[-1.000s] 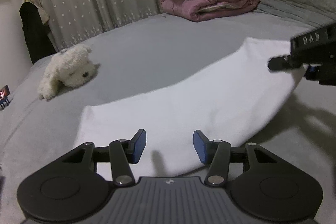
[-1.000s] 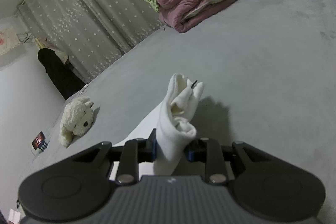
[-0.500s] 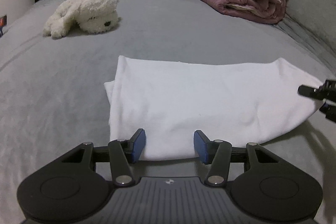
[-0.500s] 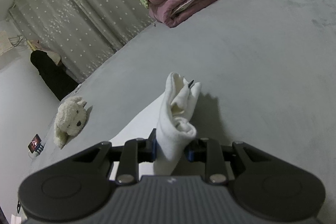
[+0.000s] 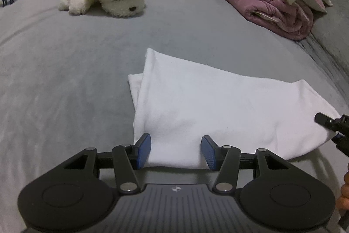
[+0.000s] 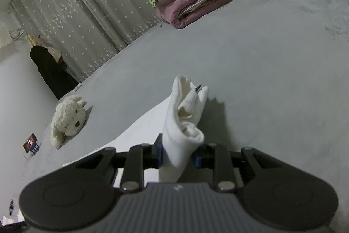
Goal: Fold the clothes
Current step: 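Hold the shirt edge with the right gripper above the folded shirt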
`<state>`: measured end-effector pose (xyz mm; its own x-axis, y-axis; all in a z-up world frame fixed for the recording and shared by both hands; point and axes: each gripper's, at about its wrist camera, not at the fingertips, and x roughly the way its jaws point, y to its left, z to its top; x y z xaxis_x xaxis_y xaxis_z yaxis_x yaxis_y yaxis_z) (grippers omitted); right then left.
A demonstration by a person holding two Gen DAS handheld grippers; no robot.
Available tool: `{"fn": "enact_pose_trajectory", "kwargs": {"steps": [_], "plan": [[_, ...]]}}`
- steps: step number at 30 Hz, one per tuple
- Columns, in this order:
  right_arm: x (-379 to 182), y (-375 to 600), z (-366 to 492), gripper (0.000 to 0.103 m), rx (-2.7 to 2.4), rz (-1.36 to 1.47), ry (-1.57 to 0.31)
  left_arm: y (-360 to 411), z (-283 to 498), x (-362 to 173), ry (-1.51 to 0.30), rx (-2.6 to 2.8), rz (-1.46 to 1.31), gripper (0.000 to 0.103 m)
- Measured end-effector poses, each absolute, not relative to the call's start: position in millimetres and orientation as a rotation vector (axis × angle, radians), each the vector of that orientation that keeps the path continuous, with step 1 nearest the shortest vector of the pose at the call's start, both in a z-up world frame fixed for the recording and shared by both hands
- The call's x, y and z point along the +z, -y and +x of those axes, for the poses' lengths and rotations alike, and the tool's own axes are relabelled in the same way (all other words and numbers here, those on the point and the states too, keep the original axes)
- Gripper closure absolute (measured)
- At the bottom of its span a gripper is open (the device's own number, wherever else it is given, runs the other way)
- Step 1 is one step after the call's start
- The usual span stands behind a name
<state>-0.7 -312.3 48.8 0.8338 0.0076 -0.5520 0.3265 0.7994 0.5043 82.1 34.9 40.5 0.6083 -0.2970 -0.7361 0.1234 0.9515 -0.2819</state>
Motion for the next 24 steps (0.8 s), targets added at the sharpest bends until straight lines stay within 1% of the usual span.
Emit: {"fn": "enact_pose_trajectory", "kwargs": {"steps": [8,14,21,24], "plan": [[56,299,-1,0.08,-0.191,0.531,-0.559,-50,88,47,-0.924,-0.255,-0.345,0.053],[53,302,0,0.08,-0.204,0.57,-0.563,-53,88,49,-0.936,-0.264,-0.346,0.053],[61,286,-9,0.082,-0.224,0.505,-0.502,-52,89,45,-0.935,-0.258,-0.332,0.053],[63,286,-10,0.082,-0.234,0.533,-0.492,-52,90,45,-0.935,-0.258,-0.326,0.053]]}}
